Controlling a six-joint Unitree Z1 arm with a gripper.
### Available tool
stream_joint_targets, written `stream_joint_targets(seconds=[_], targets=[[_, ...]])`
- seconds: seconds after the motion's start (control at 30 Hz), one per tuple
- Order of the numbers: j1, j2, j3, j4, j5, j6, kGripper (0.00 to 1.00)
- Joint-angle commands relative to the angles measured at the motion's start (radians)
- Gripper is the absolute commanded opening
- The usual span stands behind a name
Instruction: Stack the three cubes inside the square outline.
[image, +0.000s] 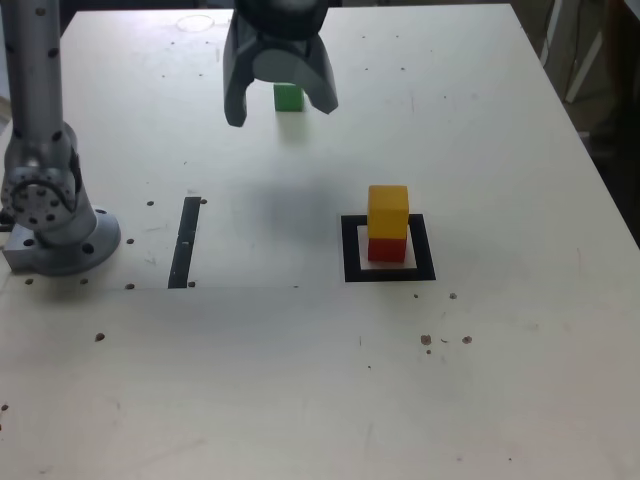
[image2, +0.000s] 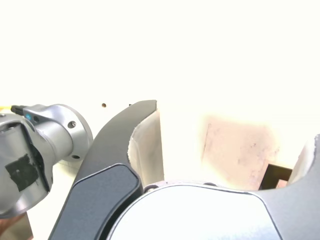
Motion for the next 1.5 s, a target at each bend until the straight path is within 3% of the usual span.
stream_joint_targets(seconds=[0.0, 0.2, 0.37, 0.63, 0.93, 1.23, 1.47], targets=[[0.056, -0.024, 0.006, 0.002, 0.020, 0.037, 0.99], [0.129, -0.046, 0.003, 0.000, 0.066, 0.133, 0.99], [0.191, -0.049, -0.022, -0.005, 0.071, 0.240, 1.00], [0.335, 0.001, -0.119, -0.016, 0.029, 0.423, 1.00], [0.464, 0.126, -0.227, -0.022, -0.008, 0.579, 0.99], [0.530, 0.263, -0.296, -0.044, -0.048, 0.658, 0.98], [0.553, 0.324, -0.329, -0.050, -0.054, 0.672, 0.97]])
